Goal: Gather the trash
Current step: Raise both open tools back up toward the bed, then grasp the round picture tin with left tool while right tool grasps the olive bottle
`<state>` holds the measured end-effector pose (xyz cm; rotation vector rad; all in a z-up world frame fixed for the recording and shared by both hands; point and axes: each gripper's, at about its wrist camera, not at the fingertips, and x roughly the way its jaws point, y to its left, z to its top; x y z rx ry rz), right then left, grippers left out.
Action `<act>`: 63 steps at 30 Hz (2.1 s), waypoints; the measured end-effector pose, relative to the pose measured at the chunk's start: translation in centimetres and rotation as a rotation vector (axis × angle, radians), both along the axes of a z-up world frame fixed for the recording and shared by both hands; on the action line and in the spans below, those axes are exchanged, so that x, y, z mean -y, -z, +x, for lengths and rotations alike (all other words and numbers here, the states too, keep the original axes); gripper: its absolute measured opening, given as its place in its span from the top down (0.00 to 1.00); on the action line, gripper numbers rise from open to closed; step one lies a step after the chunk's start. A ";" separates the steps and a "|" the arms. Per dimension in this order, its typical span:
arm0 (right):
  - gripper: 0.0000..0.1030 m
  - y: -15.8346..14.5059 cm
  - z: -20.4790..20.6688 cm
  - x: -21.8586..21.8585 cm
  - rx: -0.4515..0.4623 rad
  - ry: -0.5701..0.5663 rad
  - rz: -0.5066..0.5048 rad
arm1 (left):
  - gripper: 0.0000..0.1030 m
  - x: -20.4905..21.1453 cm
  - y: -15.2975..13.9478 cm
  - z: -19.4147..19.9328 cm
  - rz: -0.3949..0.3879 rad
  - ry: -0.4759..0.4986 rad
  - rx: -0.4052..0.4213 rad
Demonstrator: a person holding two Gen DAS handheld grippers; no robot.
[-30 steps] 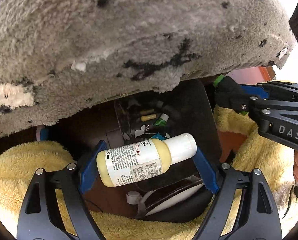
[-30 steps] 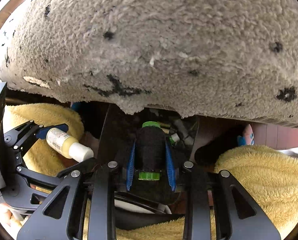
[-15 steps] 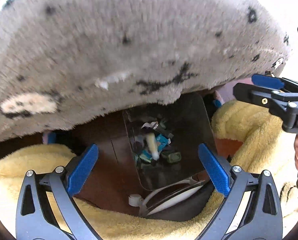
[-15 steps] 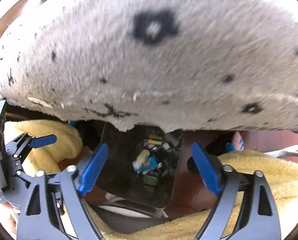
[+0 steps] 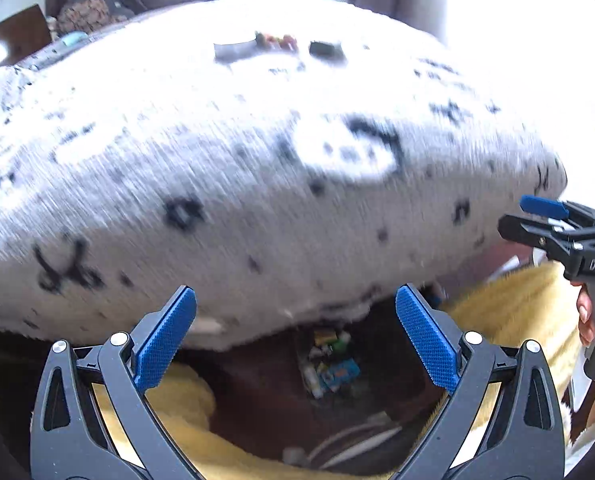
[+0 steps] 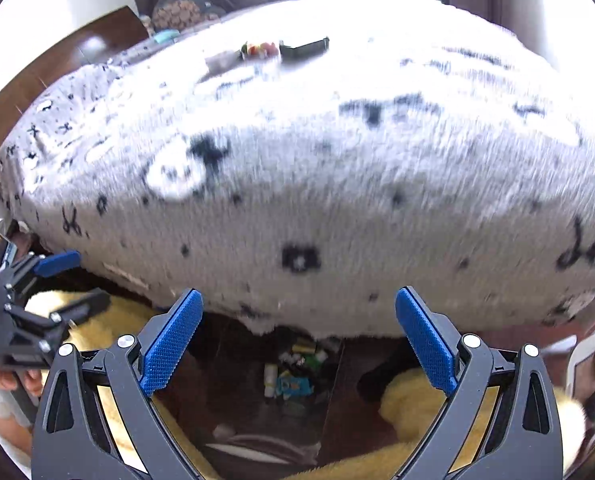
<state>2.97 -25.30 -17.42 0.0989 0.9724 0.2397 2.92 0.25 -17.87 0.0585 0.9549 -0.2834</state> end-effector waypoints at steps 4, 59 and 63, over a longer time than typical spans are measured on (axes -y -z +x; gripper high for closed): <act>0.05 -1.3 1.6 0.1 0.026 0.007 -0.011 | 0.08 -1.0 -2.2 2.3 0.024 -0.042 0.053; 0.30 0.9 35.1 -5.9 0.053 -0.007 -0.156 | 0.35 2.4 0.9 38.7 0.079 -0.084 0.016; 0.30 0.6 34.4 -5.7 0.053 -0.004 -0.156 | 0.35 2.1 0.8 37.4 0.075 -0.087 0.010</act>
